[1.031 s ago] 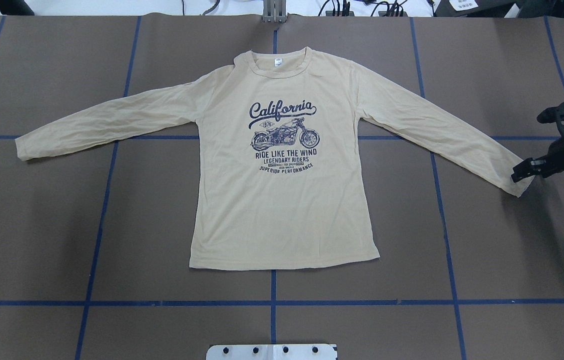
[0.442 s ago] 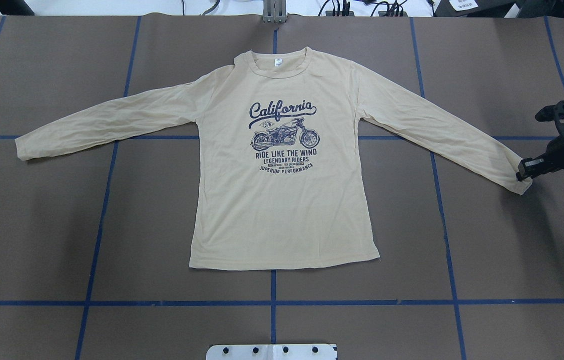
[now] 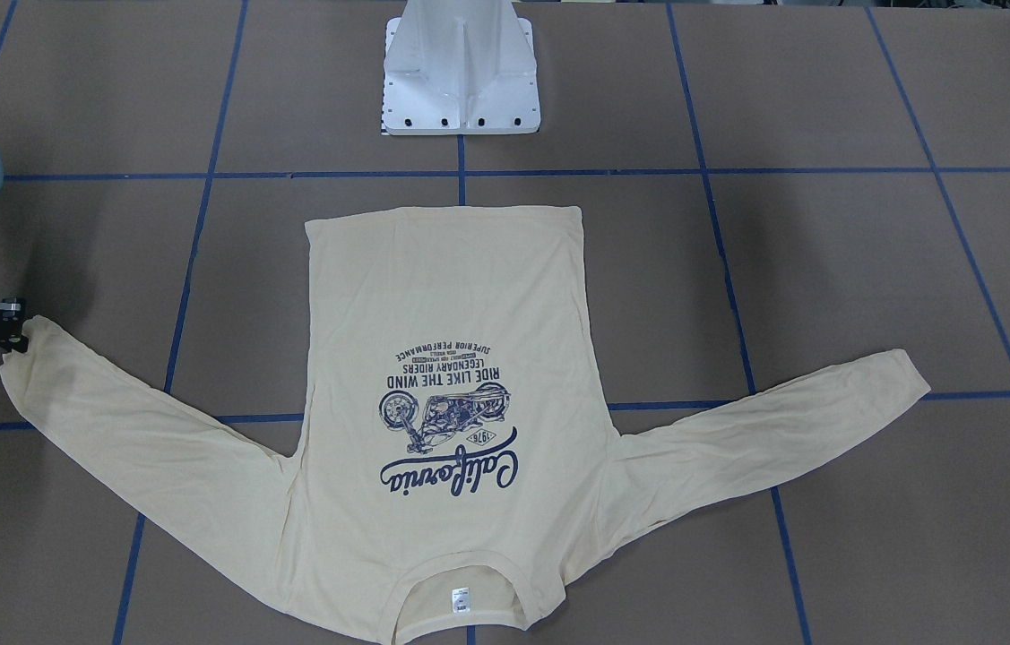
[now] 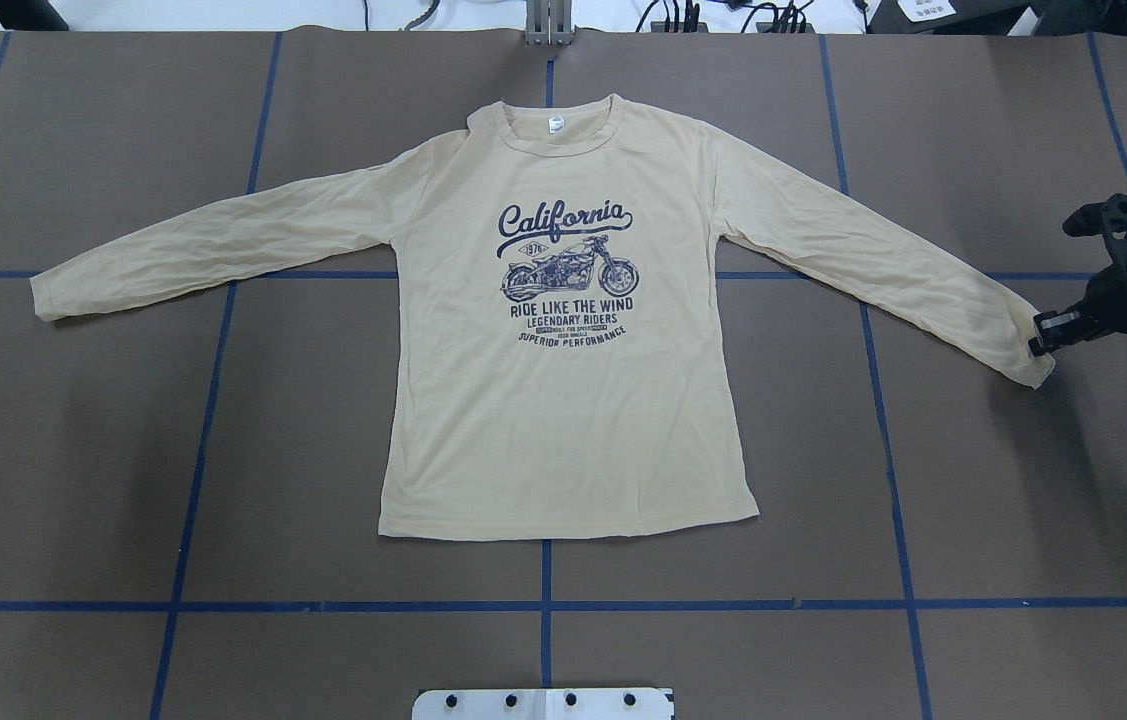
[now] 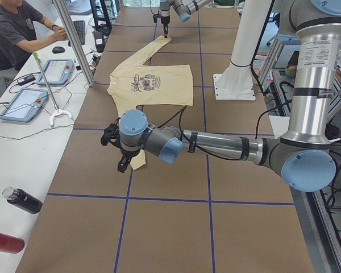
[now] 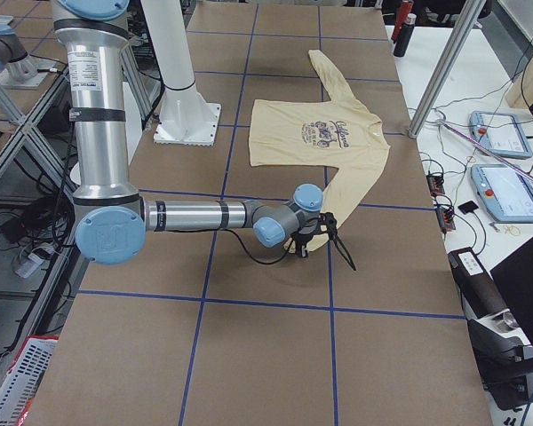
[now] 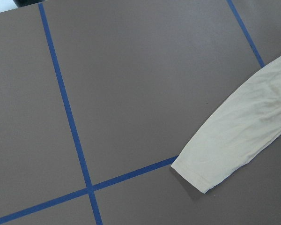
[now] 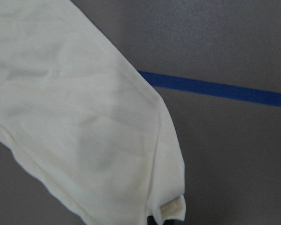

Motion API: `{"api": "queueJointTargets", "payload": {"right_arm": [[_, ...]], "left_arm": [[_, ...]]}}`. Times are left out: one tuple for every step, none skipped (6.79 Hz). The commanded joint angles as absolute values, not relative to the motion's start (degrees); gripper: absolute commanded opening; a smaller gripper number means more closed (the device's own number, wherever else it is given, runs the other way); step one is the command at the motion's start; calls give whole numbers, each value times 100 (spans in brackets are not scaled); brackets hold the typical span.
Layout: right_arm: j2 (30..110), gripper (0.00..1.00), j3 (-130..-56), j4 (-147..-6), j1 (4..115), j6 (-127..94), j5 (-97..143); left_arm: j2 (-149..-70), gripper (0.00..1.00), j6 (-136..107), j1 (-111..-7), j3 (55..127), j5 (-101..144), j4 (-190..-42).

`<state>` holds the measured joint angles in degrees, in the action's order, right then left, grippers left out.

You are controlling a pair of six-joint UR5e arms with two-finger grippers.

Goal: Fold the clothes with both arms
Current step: 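Carry the sleeve with the right gripper across the shirt toward the collar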

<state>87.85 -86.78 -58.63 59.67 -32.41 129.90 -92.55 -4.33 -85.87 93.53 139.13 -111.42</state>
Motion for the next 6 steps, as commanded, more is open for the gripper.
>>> {"api": "queueJointTargets", "payload": {"right_arm": [[8728,0,-9007,-5845,5968,-3383,13078],[8475,0,-9191,-5845,6011,-3993,13296],[7811,0,-9159,-5897,6012,-4686,13576],[7248,0,-9045,-6002,5968,-5224,13579],[6738,0,-8940,-6290,5968,-5421,13579],[6167,0,-8773,-6589,5968,-5466,13570]], "left_arm": [[-9281,100,-439,-8587,9352,13913,-11136],[-9307,100,-439,-8587,9334,13913,-11127],[-9308,100,-439,-8587,9334,13922,-11118],[-9308,100,-439,-8587,9325,13913,-11118],[-9325,100,-439,-8587,9290,13913,-11118],[-9316,100,-439,-8587,9290,13913,-11109]]}}
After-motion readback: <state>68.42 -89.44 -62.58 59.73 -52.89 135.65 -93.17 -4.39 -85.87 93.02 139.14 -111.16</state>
